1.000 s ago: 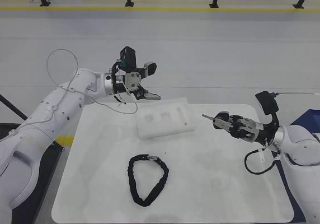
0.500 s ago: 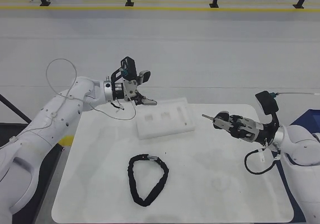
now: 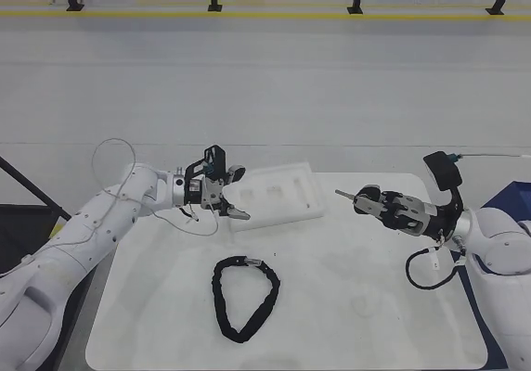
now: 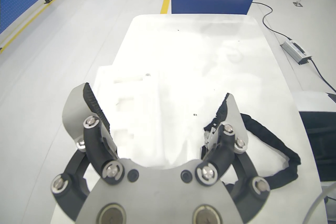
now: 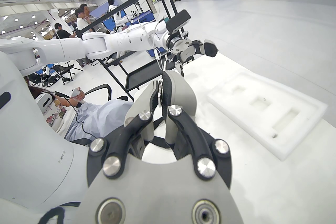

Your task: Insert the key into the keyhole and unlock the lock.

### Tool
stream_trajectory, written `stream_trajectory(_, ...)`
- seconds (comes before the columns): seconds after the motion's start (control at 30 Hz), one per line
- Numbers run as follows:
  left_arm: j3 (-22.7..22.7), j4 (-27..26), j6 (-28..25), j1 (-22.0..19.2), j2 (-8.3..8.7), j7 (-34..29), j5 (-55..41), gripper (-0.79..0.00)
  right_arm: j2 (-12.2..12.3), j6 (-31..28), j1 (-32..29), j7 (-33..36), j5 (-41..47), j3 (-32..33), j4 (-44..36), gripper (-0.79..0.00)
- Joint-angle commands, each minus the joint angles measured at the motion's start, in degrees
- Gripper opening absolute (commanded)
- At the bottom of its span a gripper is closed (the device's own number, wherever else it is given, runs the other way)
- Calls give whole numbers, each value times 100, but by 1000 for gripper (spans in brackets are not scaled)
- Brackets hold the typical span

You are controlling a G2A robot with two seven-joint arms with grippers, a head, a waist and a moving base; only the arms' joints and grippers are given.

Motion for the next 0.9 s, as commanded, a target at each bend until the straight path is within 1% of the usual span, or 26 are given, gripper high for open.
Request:
stream_trajectory(0.0,80,-54,6,65,26,319,70,0,0,0,0,0,0,0,0,-785)
stream_trajectory(0.07,243,-30,6,24,73,433,364,0,0,0,0,0,0,0,0,-785)
stream_trajectory(0.17,620,-3,6,-22,115,598,621,0,0,0,0,0,0,0,0,-785)
stream_trajectory(0.3,1207,111,6,-176,137,957,873,0,0,0,0,0,0,0,0,-785)
stream_trajectory(0.33,1283,172,6,-215,137,1082,942,0,0,0,0,0,0,0,0,-785)
stream_trajectory(0.47,1283,337,6,-109,104,1446,1278,0,0,0,0,0,0,0,0,-785)
stream_trajectory(0.63,1283,495,6,61,25,1676,1753,0,0,0,0,0,0,0,0,-785)
stream_trajectory(0.87,1283,511,6,73,19,1695,1779,0,0,0,0,0,0,0,0,-785)
